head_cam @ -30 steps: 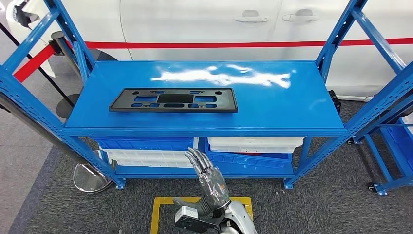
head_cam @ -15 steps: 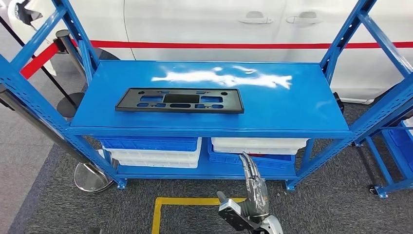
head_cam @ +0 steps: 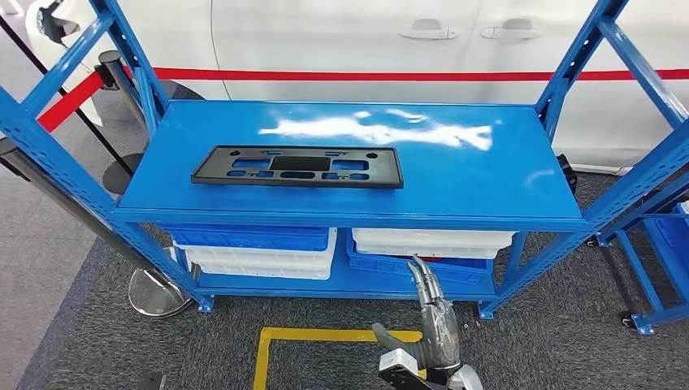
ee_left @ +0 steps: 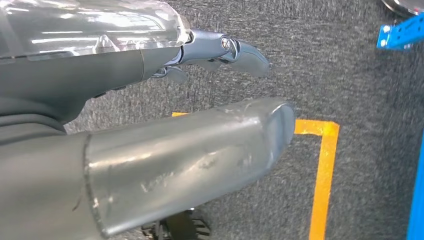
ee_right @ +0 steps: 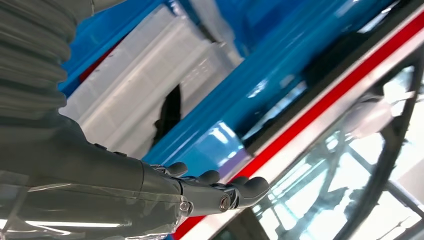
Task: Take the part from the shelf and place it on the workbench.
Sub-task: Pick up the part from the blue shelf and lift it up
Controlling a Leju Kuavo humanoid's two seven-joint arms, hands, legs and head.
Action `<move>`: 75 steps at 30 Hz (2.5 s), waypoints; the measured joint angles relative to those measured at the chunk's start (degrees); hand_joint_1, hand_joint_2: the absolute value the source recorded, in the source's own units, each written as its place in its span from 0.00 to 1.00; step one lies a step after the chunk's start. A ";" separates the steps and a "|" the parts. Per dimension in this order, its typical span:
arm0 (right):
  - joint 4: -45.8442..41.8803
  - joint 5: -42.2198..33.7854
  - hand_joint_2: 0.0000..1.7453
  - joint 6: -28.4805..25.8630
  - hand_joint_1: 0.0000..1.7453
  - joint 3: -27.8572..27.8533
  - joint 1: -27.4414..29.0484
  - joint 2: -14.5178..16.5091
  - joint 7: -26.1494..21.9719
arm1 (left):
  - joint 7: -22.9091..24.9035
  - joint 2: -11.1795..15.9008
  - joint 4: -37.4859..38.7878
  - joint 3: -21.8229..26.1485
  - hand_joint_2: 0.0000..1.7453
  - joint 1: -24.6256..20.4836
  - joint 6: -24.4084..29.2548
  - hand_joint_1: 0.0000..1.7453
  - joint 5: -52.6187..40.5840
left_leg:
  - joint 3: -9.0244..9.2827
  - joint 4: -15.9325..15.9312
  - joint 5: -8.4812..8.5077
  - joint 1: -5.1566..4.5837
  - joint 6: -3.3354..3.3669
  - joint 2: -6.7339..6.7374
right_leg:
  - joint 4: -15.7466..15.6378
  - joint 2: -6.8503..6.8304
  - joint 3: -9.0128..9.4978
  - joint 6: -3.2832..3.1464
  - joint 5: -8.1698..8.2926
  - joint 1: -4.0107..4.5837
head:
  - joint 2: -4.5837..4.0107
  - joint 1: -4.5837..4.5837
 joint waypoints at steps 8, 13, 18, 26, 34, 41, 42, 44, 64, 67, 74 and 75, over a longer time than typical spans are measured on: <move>-2.97 1.94 0.00 1.40 0.00 11.64 -2.73 0.89 3.98 | 1.95 -0.10 0.00 0.54 0.00 0.06 0.00 0.00 -1.50 | -4.50 10.75 -3.79 0.07 -1.04 0.68 | -0.21 -1.14 0.31 -0.98 0.03 -0.14 | -0.01 -0.66; -4.25 2.68 0.00 0.79 0.00 16.52 -5.38 0.28 6.13 | 2.52 -0.34 0.00 0.86 0.00 -0.40 0.02 0.00 -2.11 | 0.18 -0.15 0.15 -0.46 0.54 2.73 | 0.71 -2.79 0.28 0.04 -0.79 0.59 | -0.01 -0.67; -5.02 2.39 0.00 0.85 0.00 18.72 -6.65 -0.14 6.95 | 2.46 -0.58 0.00 0.93 0.00 -0.24 0.02 0.00 -2.11 | -0.17 -0.62 0.94 -0.03 2.03 0.50 | 7.75 -1.19 -2.55 1.60 -5.62 -0.02 | 0.00 -0.24; -5.06 2.20 0.75 0.23 0.00 20.59 -7.16 -0.69 8.50 | 1.90 -1.02 0.00 1.20 0.00 -0.06 -0.10 0.00 -2.30 | -0.07 -0.58 0.91 -0.17 1.68 -2.11 | 2.65 0.52 -0.94 0.75 -0.69 -0.03 | -0.01 -0.03; -4.06 5.65 1.00 -1.89 0.00 21.60 -8.46 -0.21 11.40 | 1.36 -1.46 0.00 1.80 0.00 -0.15 -1.23 0.00 -2.73 | -4.35 8.90 -4.82 -0.09 -0.47 -0.47 | -0.69 -0.06 0.23 -1.19 0.33 -0.22 | 0.00 -0.63; -1.52 13.55 1.00 -3.11 0.00 19.99 -8.94 0.88 13.93 | 1.29 -1.58 0.00 2.42 0.00 -0.11 -1.73 0.00 -4.10 | -0.54 1.80 -0.03 0.09 -0.56 0.62 | 0.41 -0.73 0.09 -0.53 -0.37 0.05 | 0.00 -0.81; -1.26 14.83 1.00 -3.14 0.00 19.49 -8.99 1.14 13.94 | 1.33 -1.63 0.00 2.47 0.00 -0.14 -1.80 0.00 -4.17 | 0.19 0.17 0.25 0.00 -0.28 0.70 | 0.64 -0.74 -0.05 -0.29 -0.47 0.17 | 0.00 -0.78; -0.68 17.86 1.00 -3.17 0.00 18.40 -9.02 1.66 14.10 | 1.47 -1.75 0.00 2.63 0.00 -0.11 -2.05 0.00 -4.18 | 0.17 -0.29 0.25 -0.13 0.37 0.58 | 0.76 -0.76 -0.24 0.19 -0.44 0.28 | 0.00 -0.69; 3.37 34.81 1.00 -3.26 0.00 11.77 -11.62 7.55 15.66 | 2.42 -3.47 0.00 3.72 0.00 -0.52 -3.97 0.00 -7.10 | -2.88 5.77 -3.18 0.36 -0.99 0.24 | -0.39 -0.17 0.05 -0.97 0.16 -0.49 | -0.01 -0.51; 4.13 34.07 1.00 -3.26 0.00 11.78 -11.86 7.64 15.54 | 2.65 -3.50 0.00 3.76 0.00 -0.36 -3.98 0.00 -7.11 | -7.36 15.08 -6.44 0.36 -1.25 0.24 | -0.28 -0.34 0.13 -1.32 -0.04 -0.16 | 0.00 -0.71; 5.06 33.51 1.00 -3.27 0.00 11.83 -12.21 7.79 15.37 | 2.79 -3.55 0.00 3.78 0.00 -0.38 -3.98 0.00 -7.23 | -0.36 -0.33 0.75 -0.21 0.04 0.37 | 0.66 -0.31 0.40 -0.20 -1.06 0.34 | -0.01 -0.74; 5.14 33.39 1.00 -3.28 0.00 11.84 -12.26 7.79 15.33 | 2.87 -3.57 0.00 3.78 0.00 -0.35 -3.98 0.00 -7.25 | -0.37 -0.40 0.82 -0.14 0.34 0.29 | 0.57 -0.33 0.42 0.04 -1.06 0.34 | -0.01 -0.71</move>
